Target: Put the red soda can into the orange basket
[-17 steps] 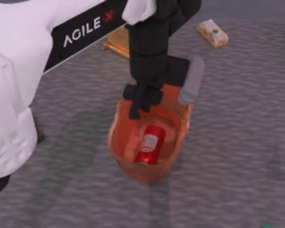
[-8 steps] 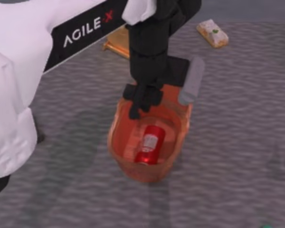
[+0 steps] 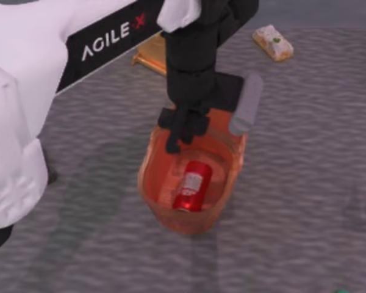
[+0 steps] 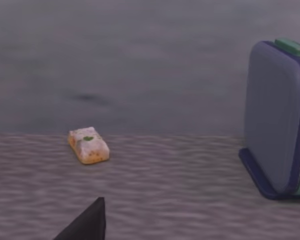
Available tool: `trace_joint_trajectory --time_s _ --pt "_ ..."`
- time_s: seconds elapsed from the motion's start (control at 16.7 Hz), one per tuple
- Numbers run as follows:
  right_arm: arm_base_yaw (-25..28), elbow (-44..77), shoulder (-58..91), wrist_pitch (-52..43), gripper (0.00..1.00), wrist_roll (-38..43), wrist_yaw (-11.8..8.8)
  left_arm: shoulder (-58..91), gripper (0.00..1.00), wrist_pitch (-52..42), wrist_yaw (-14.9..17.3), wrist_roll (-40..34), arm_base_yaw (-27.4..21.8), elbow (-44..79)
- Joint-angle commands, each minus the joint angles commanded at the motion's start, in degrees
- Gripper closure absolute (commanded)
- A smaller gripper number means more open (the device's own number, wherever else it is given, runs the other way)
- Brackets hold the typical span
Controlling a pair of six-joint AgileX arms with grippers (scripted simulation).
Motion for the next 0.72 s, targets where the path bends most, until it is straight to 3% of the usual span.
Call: trace_joint_trajectory --time_s 0.72 --pt "0.0 0.0 0.0 0.0 0.0 0.0 0.0 0.14 1.0 -1.04 0.0 0.37 0.24 0.96"
